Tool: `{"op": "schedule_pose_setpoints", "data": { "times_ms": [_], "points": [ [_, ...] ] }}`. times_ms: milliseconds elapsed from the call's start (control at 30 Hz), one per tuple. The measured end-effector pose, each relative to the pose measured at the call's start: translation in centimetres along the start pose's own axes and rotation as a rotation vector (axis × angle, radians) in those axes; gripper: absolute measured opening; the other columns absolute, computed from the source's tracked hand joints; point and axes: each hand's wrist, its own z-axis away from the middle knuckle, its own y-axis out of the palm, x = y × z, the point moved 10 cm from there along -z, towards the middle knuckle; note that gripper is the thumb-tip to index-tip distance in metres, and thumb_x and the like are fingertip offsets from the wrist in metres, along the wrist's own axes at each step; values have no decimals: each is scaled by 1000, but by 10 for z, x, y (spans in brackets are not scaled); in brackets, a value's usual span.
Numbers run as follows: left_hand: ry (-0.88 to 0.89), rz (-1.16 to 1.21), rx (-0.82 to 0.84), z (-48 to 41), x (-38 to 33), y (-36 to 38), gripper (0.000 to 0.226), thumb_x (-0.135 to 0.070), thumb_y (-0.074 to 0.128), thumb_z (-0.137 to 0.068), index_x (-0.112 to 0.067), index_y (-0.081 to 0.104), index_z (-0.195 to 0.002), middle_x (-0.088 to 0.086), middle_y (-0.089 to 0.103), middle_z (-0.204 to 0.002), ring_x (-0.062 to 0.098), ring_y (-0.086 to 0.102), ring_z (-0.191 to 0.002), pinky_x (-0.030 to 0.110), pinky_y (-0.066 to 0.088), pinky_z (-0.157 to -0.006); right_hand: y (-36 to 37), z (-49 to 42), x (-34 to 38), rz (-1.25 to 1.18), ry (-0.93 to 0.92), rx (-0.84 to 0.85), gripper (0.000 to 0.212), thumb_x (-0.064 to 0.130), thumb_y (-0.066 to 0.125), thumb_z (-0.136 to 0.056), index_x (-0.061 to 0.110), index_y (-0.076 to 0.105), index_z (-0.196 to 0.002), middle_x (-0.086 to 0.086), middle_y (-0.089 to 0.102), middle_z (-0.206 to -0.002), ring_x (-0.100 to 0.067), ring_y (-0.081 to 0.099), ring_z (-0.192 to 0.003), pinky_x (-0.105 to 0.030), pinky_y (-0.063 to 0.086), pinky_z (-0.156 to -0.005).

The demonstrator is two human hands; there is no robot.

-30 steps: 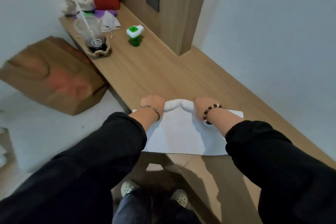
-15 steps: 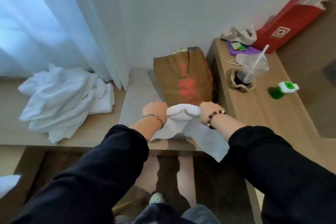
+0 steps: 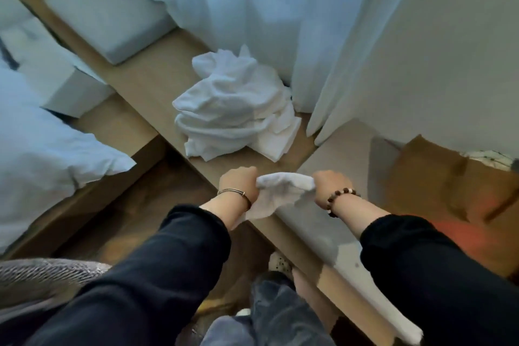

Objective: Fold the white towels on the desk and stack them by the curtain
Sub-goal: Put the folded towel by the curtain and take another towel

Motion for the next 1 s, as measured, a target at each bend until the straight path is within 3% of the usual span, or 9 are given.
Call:
{"op": "schedule_pose_setpoints", "data": {
  "times_ms": [367, 600, 700, 767, 833, 900, 933, 1000],
  "points": [
    [-136, 61, 72, -118, 77, 51, 17, -16, 44, -89, -14, 51, -105, 10, 61, -109, 33, 59, -100, 34, 38, -68, 18, -150, 58, 197, -109, 83, 14, 7, 45, -88, 15, 57, -86, -2, 55, -78, -22, 52, -67, -29, 41, -59],
    [-103, 119, 146, -198, 123, 84, 6, -14, 44, -88, -19, 44, -89, 8, 61, -106, 30, 58, -97, 33, 38, -68, 40, -244, 91, 162, -110, 348, 18, 4, 42, -83, 11, 50, -68, -4, 53, -65, -18, 49, -52, -21, 35, -48],
    [-108, 61, 167, -229, 136, 101, 17, -11, 46, -88, -18, 54, -101, 6, 62, -107, 29, 59, -97, 32, 37, -67, 52, -288, 97, 131, -60, 366, 20, 4, 42, -84, 10, 51, -67, -4, 52, -63, -19, 48, -51, -21, 35, -47],
    [-85, 14, 148, -246, 137, 110, 25, -6, 47, -88, -17, 56, -109, 6, 61, -111, 28, 59, -101, 32, 37, -67, 61, -313, 97, 133, -38, 330, 17, 5, 43, -85, 9, 58, -77, -6, 59, -73, -19, 54, -61, -25, 40, -52],
    [20, -67, 75, -266, 129, 117, 28, -4, 48, -88, -13, 56, -113, 9, 54, -123, 31, 51, -113, 35, 36, -73, 78, -335, 94, 158, -44, 299, 23, 7, 45, -87, 7, 62, -101, -14, 57, -116, -24, 56, -94, -33, 49, -71],
    [136, -137, -17, -282, 121, 121, 28, -5, 49, -87, -10, 60, -112, 15, 37, -142, 34, 32, -132, 43, 34, -92, 97, -351, 90, 185, -61, 271, 33, 9, 47, -88, 11, 60, -118, -11, 19, -154, -29, 29, -134, -43, 41, -101],
    [159, -139, -41, -289, 119, 122, 27, -5, 50, -86, -10, 62, -110, 16, 28, -149, 34, 21, -139, 51, 27, -101, 106, -356, 87, 167, -57, 272, 34, 10, 49, -89, 13, 60, -120, -8, 3, -158, -29, 11, -143, -47, 34, -108],
    [151, -105, -40, -303, 121, 130, 27, -2, 47, -86, -8, 62, -108, 16, 17, -155, 35, 7, -144, 62, 14, -106, 122, -363, 83, 105, -34, 287, 30, 11, 52, -88, 18, 62, -116, -8, -10, -159, -29, -11, -145, -51, 27, -112]
  ]
}}
